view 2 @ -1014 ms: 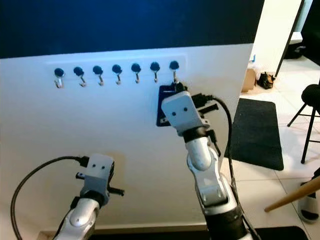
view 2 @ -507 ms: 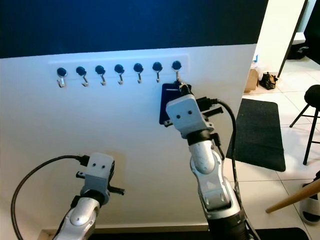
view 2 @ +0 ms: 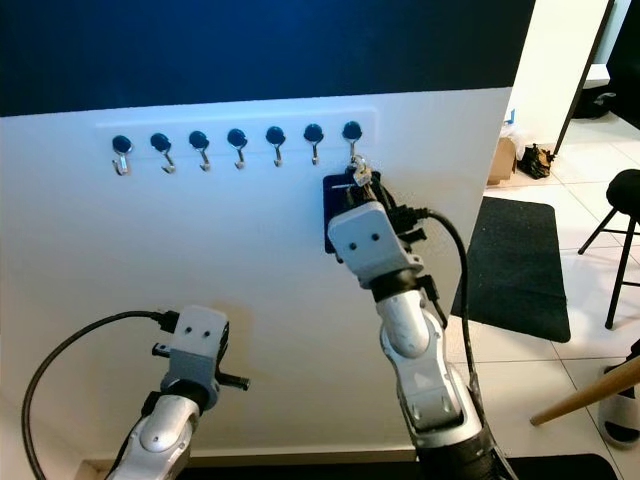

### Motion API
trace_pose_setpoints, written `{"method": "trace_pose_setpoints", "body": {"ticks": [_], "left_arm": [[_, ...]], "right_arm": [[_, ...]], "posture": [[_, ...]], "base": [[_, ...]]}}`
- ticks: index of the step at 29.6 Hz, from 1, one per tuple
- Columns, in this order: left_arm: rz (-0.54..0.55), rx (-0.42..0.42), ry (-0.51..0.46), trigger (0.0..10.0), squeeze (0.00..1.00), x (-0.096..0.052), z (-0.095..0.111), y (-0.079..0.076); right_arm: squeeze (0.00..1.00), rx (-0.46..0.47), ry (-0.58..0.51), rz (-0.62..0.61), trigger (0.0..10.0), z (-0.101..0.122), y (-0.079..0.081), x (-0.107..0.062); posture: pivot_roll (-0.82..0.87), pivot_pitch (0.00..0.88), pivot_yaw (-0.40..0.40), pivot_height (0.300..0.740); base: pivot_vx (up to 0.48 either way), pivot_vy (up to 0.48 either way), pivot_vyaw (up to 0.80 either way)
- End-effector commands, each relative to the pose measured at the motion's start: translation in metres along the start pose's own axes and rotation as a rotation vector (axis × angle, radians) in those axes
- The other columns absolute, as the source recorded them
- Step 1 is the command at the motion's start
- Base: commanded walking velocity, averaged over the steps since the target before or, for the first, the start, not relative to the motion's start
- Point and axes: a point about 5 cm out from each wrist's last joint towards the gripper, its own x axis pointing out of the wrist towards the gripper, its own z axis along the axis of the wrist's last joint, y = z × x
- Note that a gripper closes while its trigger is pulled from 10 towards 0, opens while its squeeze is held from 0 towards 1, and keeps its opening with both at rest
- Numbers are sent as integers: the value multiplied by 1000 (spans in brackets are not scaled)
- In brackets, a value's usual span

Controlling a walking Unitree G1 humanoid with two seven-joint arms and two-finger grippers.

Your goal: Hang keys on a hook

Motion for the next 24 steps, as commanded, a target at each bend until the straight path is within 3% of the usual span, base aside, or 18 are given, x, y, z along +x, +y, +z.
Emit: {"method": "trace_pose_setpoints", "body": {"ticks": [1, 8, 10, 12, 14, 17, 20, 24], "left_arm": [[-4, -6, 24, 10000, 0, -4, -6, -3], [-4, -7, 24, 10000, 0, -3, -6, -3], [-4, -7, 24, 10000, 0, -4, -6, -3], [-1, -7, 25, 10000, 0, -4, -6, -2], [1, -6, 27, 10000, 0, -4, -6, -2], [1, -6, 27, 10000, 0, -4, -7, -1], [0, -5, 28, 10000, 0, -4, -7, -1], [-3, -4, 31, 10000, 0, -4, -8, -1]], "right_arm": [[0, 20, -12, 15, 10000, 4, 4, -4], [0, 40, -1, 27, 10000, 2, 5, -7], [0, 83, 12, 40, 10000, 0, 6, -10], [0, 228, 41, 165, 10000, -2, 16, -24], [0, 289, 54, 266, 10000, -3, 24, -39], [0, 287, 80, 296, 10000, -10, 26, -51], [0, 221, 112, 314, 10000, -22, 26, -64], [0, 207, 228, 234, 10000, -48, 20, -82]], "posture": [[21, 150, 100, 740], [20, 151, 99, 740], [22, 152, 96, 740], [22, 153, 94, 740], [22, 154, 93, 740], [21, 154, 93, 740], [16, 151, 94, 740], [12, 148, 96, 740]], "base": [[0, 0, 0], [0, 0, 0], [0, 0, 0], [0, 0, 0], [0, 0, 0], [0, 0, 0], [0, 0, 0], [0, 0, 0]]}}
